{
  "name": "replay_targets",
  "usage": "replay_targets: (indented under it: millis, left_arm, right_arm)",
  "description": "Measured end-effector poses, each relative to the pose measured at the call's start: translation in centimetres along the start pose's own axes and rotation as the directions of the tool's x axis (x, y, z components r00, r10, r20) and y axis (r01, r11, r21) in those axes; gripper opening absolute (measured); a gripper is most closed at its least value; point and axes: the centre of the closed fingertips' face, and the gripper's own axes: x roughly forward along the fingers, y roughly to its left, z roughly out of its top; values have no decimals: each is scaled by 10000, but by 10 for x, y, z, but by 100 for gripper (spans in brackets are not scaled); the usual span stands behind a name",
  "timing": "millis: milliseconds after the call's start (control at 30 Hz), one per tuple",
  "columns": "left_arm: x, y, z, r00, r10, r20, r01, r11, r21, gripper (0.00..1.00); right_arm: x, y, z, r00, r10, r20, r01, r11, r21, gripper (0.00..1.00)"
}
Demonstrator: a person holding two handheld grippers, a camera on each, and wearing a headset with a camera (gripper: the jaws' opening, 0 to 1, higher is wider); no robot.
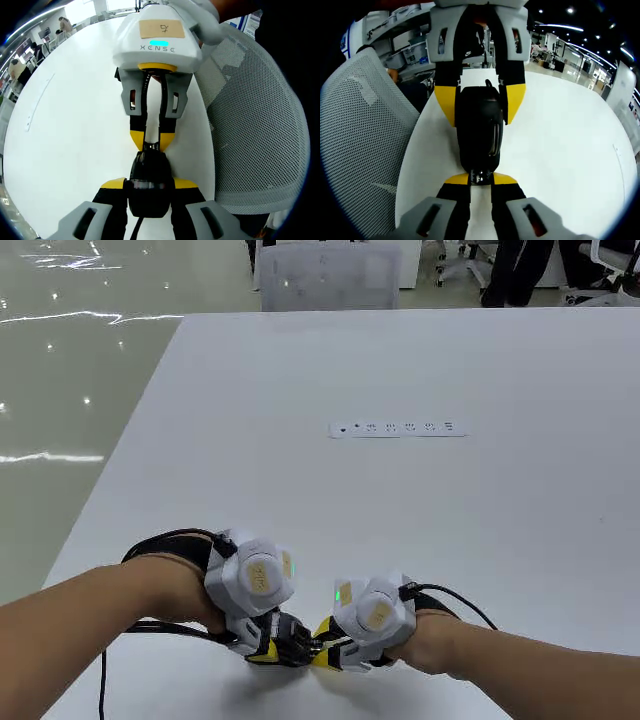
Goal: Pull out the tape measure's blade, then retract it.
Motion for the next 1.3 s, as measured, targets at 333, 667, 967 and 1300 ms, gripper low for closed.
replay_targets:
  millis: [333,667,967,1300]
  left_arm:
    - [0,0,0,10000,20,12,-20,10000,24,30]
    - [0,-1,0,10000,13,-17,-13,10000,-44,30]
    - [0,0,0,10000,34,15,-34,10000,-74,30]
    - [0,0,0,10000,49,43,-48,9999,-148,30]
  right_arm:
    - [-1,-1,-1,10000,-48,28,48,9999,103,12]
    - [-7,-2,-8,10000,92,-20,-92,9993,349,12]
    - [-12,-1,-13,10000,87,-14,-86,9987,505,12]
    - [-17,-2,-18,10000,72,14,-73,9970,767,12]
